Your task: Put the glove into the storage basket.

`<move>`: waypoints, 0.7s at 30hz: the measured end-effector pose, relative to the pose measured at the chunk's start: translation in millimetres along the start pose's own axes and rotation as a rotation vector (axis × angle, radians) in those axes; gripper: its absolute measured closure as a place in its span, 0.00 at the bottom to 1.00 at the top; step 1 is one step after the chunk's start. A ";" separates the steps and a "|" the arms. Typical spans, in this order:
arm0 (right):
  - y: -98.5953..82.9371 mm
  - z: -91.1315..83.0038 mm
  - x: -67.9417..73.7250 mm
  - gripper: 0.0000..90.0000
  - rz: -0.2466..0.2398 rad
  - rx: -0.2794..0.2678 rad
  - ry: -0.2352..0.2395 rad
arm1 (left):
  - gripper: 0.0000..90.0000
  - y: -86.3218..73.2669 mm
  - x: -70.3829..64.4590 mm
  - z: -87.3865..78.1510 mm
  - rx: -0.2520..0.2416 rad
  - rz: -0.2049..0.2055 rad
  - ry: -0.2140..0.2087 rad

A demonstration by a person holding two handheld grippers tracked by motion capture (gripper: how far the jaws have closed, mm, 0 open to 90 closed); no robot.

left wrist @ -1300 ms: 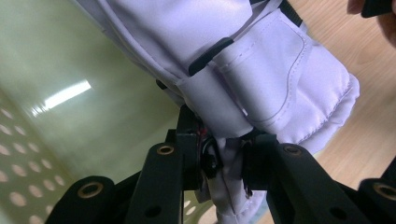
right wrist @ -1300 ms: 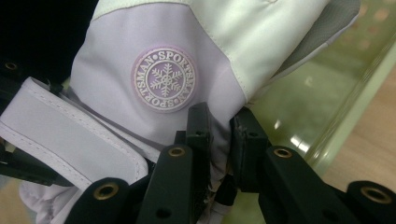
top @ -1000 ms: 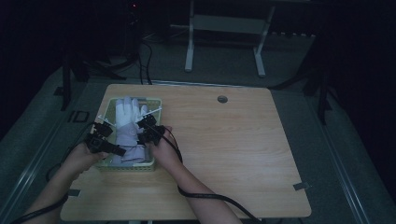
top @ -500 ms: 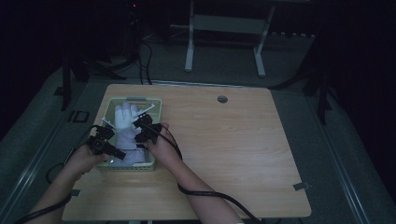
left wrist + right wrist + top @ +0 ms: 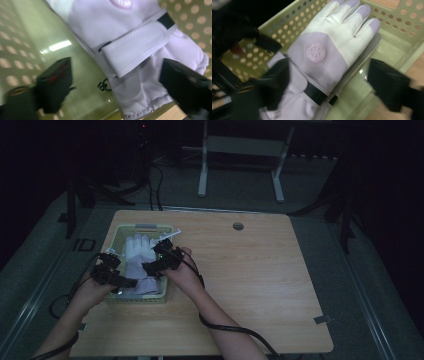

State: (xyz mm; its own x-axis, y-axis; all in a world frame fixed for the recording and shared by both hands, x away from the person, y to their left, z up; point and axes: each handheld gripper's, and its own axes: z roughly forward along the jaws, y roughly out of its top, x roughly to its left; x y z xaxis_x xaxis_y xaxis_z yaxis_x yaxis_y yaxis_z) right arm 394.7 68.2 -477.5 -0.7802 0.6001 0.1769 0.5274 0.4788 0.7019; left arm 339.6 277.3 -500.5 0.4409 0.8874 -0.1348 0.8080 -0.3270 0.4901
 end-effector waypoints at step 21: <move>-20.6 -39.3 -26.7 0.15 -0.098 -0.037 0.005 | 0.07 4.5 -57.0 -26.7 -0.350 0.048 0.009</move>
State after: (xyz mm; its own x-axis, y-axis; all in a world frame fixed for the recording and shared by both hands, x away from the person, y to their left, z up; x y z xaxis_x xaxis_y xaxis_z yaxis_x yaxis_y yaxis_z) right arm 391.4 17.2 -469.6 -0.8292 0.5481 0.1098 0.4357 0.5107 0.7412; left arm 307.7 234.0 -467.6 0.4703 0.8770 -0.0982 0.6030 -0.2381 0.7614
